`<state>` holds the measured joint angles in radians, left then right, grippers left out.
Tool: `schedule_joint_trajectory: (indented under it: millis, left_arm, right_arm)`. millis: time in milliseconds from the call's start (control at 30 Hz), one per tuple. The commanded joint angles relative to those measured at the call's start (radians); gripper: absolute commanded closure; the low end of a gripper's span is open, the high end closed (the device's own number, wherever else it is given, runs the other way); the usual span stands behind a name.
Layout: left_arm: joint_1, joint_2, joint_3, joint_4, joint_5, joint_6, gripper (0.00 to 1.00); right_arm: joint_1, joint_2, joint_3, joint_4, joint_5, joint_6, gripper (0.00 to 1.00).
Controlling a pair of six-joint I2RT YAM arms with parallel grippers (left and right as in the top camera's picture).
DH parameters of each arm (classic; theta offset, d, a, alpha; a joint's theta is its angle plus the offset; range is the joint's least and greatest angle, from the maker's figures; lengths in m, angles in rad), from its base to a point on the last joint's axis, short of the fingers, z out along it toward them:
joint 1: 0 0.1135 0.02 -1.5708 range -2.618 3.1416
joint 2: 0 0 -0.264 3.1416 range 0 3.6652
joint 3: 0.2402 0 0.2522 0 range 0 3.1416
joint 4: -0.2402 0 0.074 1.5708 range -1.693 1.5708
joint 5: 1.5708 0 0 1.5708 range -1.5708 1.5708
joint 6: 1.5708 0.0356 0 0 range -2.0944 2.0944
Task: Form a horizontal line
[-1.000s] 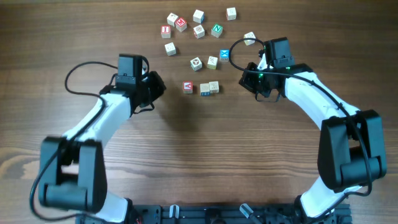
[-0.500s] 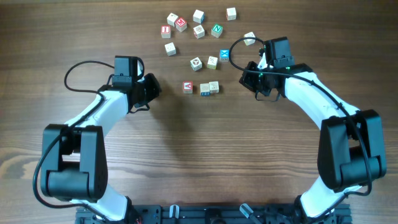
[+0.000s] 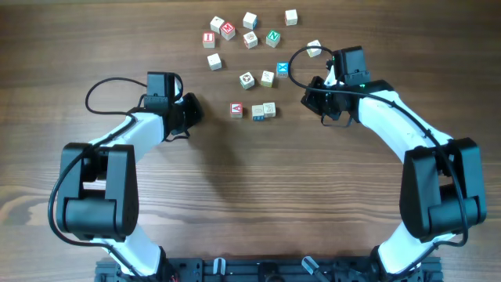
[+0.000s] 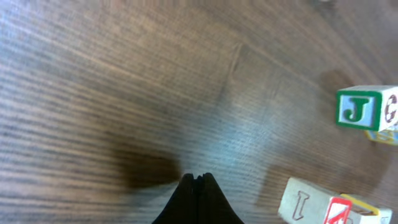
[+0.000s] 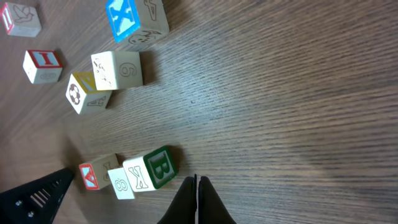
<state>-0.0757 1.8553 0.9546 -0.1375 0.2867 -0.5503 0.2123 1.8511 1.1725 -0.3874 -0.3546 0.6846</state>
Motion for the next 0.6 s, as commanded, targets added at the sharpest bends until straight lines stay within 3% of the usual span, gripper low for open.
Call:
schedule_joint_trajectory:
  millis: [0,567]
  left_arm:
    - [0.004,0.032,-0.003,0.035,0.009,0.023,0.96]
    - [-0.016,0.076,-0.003,0.178,0.208,0.138,0.96]
  right_arm:
    - [-0.008,0.025,0.011,0.005,0.021,-0.004,0.96]
    - [-0.008,0.032,-0.064,0.005,0.130,-0.004,0.96]
